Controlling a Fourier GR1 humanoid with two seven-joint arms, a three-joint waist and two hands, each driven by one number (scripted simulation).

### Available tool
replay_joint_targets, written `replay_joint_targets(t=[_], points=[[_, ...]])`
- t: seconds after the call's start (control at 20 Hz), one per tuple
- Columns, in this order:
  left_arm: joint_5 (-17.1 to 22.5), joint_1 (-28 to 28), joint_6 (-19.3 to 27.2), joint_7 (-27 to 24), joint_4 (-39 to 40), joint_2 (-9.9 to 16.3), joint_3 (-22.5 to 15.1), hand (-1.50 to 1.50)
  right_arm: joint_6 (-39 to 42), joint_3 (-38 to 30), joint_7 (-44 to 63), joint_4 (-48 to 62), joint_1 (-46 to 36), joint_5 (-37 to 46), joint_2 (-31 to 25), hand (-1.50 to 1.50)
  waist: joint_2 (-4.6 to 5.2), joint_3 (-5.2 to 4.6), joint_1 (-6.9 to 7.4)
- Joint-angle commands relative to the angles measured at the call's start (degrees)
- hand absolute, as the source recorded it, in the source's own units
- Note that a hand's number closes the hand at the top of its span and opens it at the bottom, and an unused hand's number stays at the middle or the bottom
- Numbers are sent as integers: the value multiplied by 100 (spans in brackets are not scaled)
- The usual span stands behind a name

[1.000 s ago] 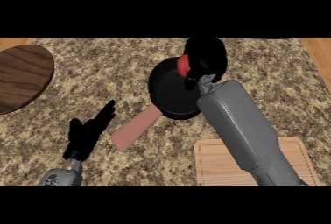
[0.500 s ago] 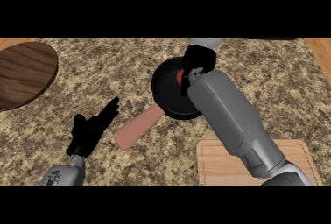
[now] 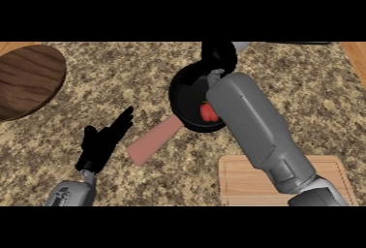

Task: Pick the bell pepper from the cutting board and place it in the pot

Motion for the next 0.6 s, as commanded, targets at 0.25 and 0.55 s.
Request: replay_joint_targets(t=[0.25,0.55], points=[[52,-49,36,57,64,73,189,0,-2727,-694,-463,-590,71,-306,1,-150,-67,-5,-229],[-9,438,79,-76,-193,-27,84,0,-2914,-1065,-1188,-1459,808,-641,-200,-150,-102,-5,-339]])
